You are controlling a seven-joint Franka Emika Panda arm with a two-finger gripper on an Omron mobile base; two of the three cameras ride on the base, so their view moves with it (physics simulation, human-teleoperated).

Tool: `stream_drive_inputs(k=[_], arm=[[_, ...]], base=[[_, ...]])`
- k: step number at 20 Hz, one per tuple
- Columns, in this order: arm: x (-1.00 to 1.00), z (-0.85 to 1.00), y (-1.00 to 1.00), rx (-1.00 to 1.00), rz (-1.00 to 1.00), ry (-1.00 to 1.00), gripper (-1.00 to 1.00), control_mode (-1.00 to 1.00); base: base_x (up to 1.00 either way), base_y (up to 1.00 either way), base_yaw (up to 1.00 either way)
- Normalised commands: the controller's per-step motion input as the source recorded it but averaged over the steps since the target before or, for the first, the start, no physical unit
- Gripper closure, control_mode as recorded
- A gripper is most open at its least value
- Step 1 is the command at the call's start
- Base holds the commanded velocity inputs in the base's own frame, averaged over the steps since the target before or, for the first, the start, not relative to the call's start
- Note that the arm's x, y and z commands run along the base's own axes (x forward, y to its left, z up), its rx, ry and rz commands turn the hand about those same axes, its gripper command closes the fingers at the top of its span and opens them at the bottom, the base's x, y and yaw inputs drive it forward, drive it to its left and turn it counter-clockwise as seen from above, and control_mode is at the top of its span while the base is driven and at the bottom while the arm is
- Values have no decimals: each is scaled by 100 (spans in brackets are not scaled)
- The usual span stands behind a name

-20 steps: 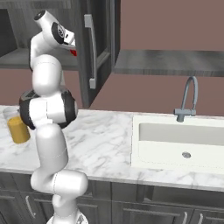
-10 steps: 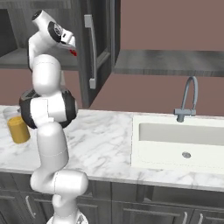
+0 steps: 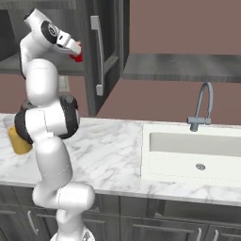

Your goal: There is a tray on the dining counter. Grab the cup, mug, and pitcher and place them on the tray. The pitcher may be placed next to the tray if it cannot fit the tray.

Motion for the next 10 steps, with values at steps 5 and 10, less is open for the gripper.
stream_drive_inputs(k=[5,10], arm=[[-100,-6,0,-1,0,-21,100,-100],[-100,0,1,-1,0,-25,100,-100]], base=[[0,0,0],[0,0,0]])
